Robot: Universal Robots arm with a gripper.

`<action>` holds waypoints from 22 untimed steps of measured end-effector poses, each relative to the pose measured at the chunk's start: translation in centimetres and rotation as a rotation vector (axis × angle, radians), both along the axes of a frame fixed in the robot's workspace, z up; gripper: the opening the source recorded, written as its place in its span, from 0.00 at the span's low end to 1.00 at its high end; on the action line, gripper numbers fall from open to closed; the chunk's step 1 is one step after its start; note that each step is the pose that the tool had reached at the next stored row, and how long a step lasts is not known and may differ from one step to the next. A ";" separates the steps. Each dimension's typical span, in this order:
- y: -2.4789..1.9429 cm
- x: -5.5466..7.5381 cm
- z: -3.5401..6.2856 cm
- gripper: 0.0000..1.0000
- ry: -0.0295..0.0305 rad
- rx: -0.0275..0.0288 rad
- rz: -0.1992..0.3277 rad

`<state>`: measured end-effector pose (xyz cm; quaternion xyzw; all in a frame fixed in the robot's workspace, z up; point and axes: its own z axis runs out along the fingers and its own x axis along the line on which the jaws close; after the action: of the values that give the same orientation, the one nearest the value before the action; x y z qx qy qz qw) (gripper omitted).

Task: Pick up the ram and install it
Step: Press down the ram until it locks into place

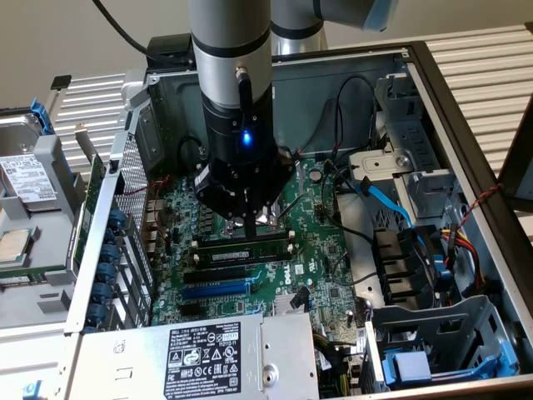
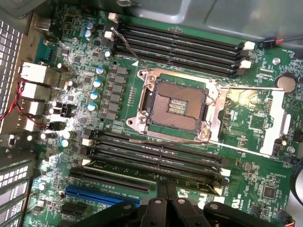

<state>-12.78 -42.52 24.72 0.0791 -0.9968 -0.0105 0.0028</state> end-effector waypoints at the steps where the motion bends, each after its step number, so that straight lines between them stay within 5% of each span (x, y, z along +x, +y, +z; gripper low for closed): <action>1: 0.00 0.0 0.01 0.11 0.0001 -0.0021 -0.009; 13: 0.00 0.0 0.01 0.11 0.0004 -0.0103 -0.132; 22: 0.00 0.0 0.00 0.11 0.0003 -0.0128 -0.139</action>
<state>-12.78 -42.52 24.72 0.0097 -0.9999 -0.0043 0.0027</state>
